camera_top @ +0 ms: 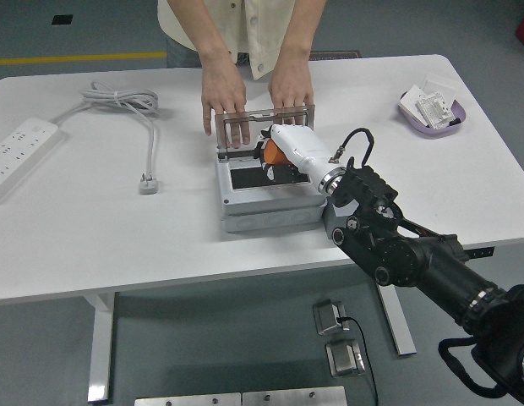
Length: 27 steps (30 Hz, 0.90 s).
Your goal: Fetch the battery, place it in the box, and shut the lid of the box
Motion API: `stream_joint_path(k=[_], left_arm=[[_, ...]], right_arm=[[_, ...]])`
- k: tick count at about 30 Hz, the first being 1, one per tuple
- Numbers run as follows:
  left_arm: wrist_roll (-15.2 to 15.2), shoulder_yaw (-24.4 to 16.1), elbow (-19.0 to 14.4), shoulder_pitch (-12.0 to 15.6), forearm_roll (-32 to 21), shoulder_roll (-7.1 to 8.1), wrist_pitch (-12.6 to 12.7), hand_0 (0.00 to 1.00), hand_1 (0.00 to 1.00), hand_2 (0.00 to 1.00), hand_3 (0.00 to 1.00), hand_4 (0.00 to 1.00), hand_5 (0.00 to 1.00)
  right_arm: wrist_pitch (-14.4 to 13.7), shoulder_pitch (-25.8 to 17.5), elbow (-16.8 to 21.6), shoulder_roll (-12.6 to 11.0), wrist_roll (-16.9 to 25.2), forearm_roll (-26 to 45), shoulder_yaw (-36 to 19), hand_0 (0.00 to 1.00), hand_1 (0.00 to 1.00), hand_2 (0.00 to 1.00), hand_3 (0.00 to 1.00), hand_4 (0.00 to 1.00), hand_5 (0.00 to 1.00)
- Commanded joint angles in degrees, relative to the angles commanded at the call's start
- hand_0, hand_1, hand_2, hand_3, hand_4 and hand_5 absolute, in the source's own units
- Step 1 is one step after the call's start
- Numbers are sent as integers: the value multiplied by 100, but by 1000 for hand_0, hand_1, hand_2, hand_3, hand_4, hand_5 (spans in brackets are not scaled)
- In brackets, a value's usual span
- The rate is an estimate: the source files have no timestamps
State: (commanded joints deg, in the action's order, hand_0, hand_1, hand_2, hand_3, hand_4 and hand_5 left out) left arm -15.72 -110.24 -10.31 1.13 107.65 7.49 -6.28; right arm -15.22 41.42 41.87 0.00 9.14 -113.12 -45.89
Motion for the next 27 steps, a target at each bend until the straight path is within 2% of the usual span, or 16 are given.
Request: stream_joint_path(k=[1,6,7,12,13,27], left_arm=[[0,0,0,0,-1,0,0,654,704,648,594,672,179],[-2,0,0,2,2,-3,-2,654,704,648,594,672,179],[-2,0,0,2,2,-3,-2,654,704,647,594,672,178],[-3,1,0,4,5,-6,-3,654,704,647,594,672,178],[-2,2,0,4,4,-7,-3,654,703,647,594,672,178],[2,-13,0,1,22,-20,-6,654,704,647,595,672,175]], right_arm=[[-1,-1,-3,0,6,3,-5,305,395,524,710,862,486],[6,-7,-15,0,12,11,-14,305,395,524,710,862,486],[8,-9,-17,0,8,9,-14,364,432,547,728,954,580],[20,-18,-21,0,-10,-3,-15,364,432,547,728,954,580],[25,-18,-22,0,-14,-6,-17,444,457,566,738,988,616],[48,-40,143,0,-59,-28,-29,456,451,570,742,998,640]])
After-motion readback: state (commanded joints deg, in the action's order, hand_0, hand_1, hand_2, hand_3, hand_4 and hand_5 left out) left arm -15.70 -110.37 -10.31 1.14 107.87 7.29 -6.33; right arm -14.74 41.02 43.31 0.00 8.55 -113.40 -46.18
